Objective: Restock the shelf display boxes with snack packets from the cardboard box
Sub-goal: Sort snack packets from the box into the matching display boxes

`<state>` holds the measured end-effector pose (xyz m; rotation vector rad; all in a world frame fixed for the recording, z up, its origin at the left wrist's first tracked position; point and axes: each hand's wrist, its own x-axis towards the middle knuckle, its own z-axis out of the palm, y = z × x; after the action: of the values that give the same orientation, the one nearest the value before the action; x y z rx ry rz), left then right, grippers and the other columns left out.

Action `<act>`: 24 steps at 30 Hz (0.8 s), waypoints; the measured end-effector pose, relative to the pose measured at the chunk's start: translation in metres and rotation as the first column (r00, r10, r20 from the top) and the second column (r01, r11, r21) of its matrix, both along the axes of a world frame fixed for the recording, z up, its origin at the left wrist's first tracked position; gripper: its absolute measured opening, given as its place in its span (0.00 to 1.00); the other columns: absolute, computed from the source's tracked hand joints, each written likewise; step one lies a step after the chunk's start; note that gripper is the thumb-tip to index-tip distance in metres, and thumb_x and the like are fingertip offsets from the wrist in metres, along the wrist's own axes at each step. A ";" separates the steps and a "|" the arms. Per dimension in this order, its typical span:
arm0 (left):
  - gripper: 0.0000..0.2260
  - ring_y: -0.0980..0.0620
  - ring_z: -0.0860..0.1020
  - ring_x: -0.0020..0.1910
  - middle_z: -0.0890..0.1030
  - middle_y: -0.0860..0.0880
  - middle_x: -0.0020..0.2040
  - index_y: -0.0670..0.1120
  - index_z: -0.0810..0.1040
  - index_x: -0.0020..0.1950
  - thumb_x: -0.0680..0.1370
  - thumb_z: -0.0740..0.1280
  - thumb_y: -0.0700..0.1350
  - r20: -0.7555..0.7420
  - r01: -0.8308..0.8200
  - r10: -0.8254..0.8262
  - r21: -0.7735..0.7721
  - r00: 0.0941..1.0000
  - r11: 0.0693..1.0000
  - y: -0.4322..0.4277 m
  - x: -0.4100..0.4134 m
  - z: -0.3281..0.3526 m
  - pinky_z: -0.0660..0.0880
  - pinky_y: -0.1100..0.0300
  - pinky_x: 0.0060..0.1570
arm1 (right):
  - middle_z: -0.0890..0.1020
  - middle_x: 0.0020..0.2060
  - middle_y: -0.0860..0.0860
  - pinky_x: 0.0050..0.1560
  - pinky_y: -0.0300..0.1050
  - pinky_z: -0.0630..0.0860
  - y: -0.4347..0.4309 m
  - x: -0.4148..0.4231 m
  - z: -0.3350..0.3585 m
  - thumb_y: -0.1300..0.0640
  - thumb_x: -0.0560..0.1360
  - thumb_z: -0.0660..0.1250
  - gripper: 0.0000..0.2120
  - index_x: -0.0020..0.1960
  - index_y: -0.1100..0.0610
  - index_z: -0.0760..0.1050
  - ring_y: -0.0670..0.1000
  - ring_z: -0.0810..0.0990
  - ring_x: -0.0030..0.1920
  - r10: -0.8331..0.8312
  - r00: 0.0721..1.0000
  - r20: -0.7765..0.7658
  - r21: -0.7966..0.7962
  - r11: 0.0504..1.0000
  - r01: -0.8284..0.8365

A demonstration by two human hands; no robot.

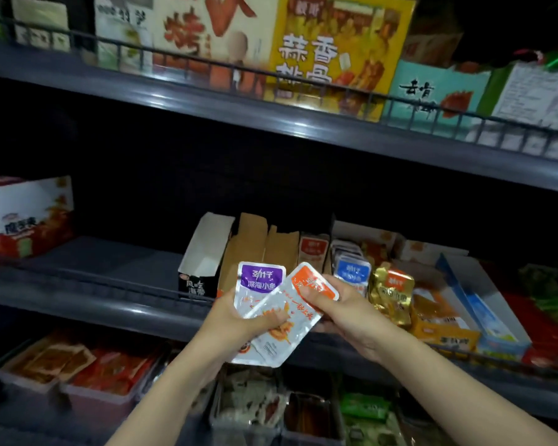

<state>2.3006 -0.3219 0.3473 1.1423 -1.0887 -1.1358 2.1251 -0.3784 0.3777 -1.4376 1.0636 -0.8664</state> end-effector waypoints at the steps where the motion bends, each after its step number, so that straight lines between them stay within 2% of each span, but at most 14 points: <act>1: 0.13 0.49 0.85 0.41 0.85 0.44 0.44 0.43 0.80 0.51 0.68 0.76 0.37 0.011 -0.005 0.005 -0.007 1.000 1.000 -0.006 0.006 0.002 0.79 0.61 0.36 | 0.85 0.48 0.52 0.41 0.41 0.81 -0.007 0.007 0.004 0.55 0.73 0.71 0.15 0.58 0.55 0.76 0.49 0.84 0.47 0.013 1.000 -0.020 -0.021 1.000 -0.013; 4: 0.14 0.51 0.85 0.41 0.86 0.48 0.43 0.46 0.80 0.52 0.68 0.77 0.40 0.040 -0.029 0.030 -0.034 0.999 0.999 -0.025 0.021 0.007 0.79 0.62 0.36 | 0.85 0.47 0.49 0.40 0.39 0.80 -0.030 0.024 0.014 0.58 0.70 0.74 0.17 0.57 0.53 0.76 0.48 0.85 0.46 0.068 0.993 -0.101 -0.070 0.995 -0.075; 8: 0.08 0.56 0.84 0.36 0.85 0.53 0.37 0.47 0.80 0.49 0.75 0.69 0.51 0.070 -0.079 0.083 -0.057 0.994 0.995 -0.049 0.041 0.013 0.75 0.67 0.31 | 0.85 0.47 0.52 0.50 0.49 0.82 -0.069 0.039 0.029 0.59 0.70 0.75 0.15 0.54 0.54 0.77 0.51 0.85 0.48 0.035 0.990 -0.134 -0.158 0.986 -0.056; 9: 0.10 0.58 0.83 0.33 0.85 0.54 0.34 0.47 0.80 0.46 0.77 0.67 0.53 0.090 -0.117 0.122 -0.065 0.988 0.991 -0.055 0.050 0.013 0.74 0.68 0.30 | 0.85 0.47 0.54 0.47 0.48 0.82 -0.080 0.042 0.033 0.59 0.70 0.74 0.14 0.54 0.56 0.77 0.51 0.85 0.46 0.005 0.994 -0.112 -0.183 0.983 -0.025; 11: 0.14 0.55 0.82 0.30 0.84 0.51 0.31 0.45 0.80 0.41 0.77 0.65 0.54 0.148 -0.191 0.199 -0.070 0.969 0.979 -0.070 0.071 0.016 0.77 0.62 0.31 | 0.85 0.45 0.56 0.39 0.40 0.82 -0.106 0.045 0.042 0.60 0.71 0.73 0.11 0.52 0.60 0.78 0.49 0.85 0.41 -0.053 0.997 -0.049 -0.204 0.978 0.042; 12: 0.14 0.52 0.83 0.31 0.84 0.49 0.33 0.45 0.80 0.39 0.77 0.66 0.54 0.173 -0.222 0.232 -0.077 0.957 0.972 -0.079 0.081 0.018 0.79 0.58 0.35 | 0.85 0.43 0.56 0.40 0.40 0.82 -0.120 0.048 0.046 0.59 0.70 0.74 0.11 0.51 0.62 0.80 0.49 0.85 0.40 -0.092 0.995 -0.039 -0.208 0.975 0.082; 14: 0.16 0.47 0.83 0.33 0.84 0.44 0.36 0.41 0.81 0.39 0.77 0.66 0.53 0.254 -0.234 0.257 -0.116 0.932 0.965 -0.095 0.099 0.020 0.77 0.57 0.36 | 0.85 0.45 0.56 0.49 0.47 0.82 -0.149 0.056 0.052 0.55 0.68 0.77 0.15 0.51 0.60 0.81 0.53 0.85 0.44 -0.160 0.984 -0.076 -0.245 0.960 0.137; 16: 0.19 0.44 0.81 0.35 0.83 0.38 0.40 0.36 0.80 0.43 0.78 0.66 0.53 0.344 -0.214 0.249 -0.136 0.905 0.967 -0.111 0.109 0.020 0.73 0.57 0.35 | 0.84 0.50 0.57 0.49 0.49 0.81 -0.172 0.070 0.056 0.58 0.69 0.76 0.18 0.57 0.60 0.78 0.55 0.83 0.51 -0.129 0.988 -0.081 -0.354 0.931 0.093; 18: 0.18 0.44 0.82 0.38 0.84 0.40 0.40 0.36 0.80 0.44 0.78 0.66 0.52 0.365 -0.211 0.240 -0.117 0.900 0.970 -0.124 0.116 0.015 0.75 0.56 0.38 | 0.81 0.54 0.57 0.44 0.44 0.80 -0.191 0.086 0.057 0.63 0.70 0.74 0.21 0.61 0.60 0.73 0.56 0.81 0.53 -0.100 0.988 -0.116 -0.441 0.897 0.039; 22: 0.14 0.49 0.83 0.37 0.85 0.47 0.37 0.41 0.82 0.42 0.78 0.67 0.52 0.354 -0.229 0.232 -0.053 0.906 0.972 -0.141 0.121 0.003 0.77 0.58 0.40 | 0.78 0.49 0.49 0.43 0.37 0.76 -0.212 0.110 0.046 0.62 0.70 0.74 0.24 0.62 0.56 0.70 0.50 0.78 0.51 -0.082 0.929 -0.360 -0.581 0.799 -0.155; 24: 0.15 0.48 0.83 0.37 0.85 0.44 0.38 0.39 0.82 0.43 0.77 0.67 0.51 0.345 -0.231 0.237 -0.060 0.908 0.971 -0.144 0.122 -0.002 0.76 0.58 0.40 | 0.78 0.52 0.50 0.49 0.43 0.77 -0.217 0.117 0.039 0.61 0.70 0.75 0.27 0.65 0.56 0.68 0.49 0.78 0.52 -0.087 0.896 -0.435 -0.585 0.784 -0.208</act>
<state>2.4222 -0.4663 0.3450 1.4559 -1.1888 -0.7481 2.2422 -0.5954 0.4164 -2.3083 1.0965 -0.9078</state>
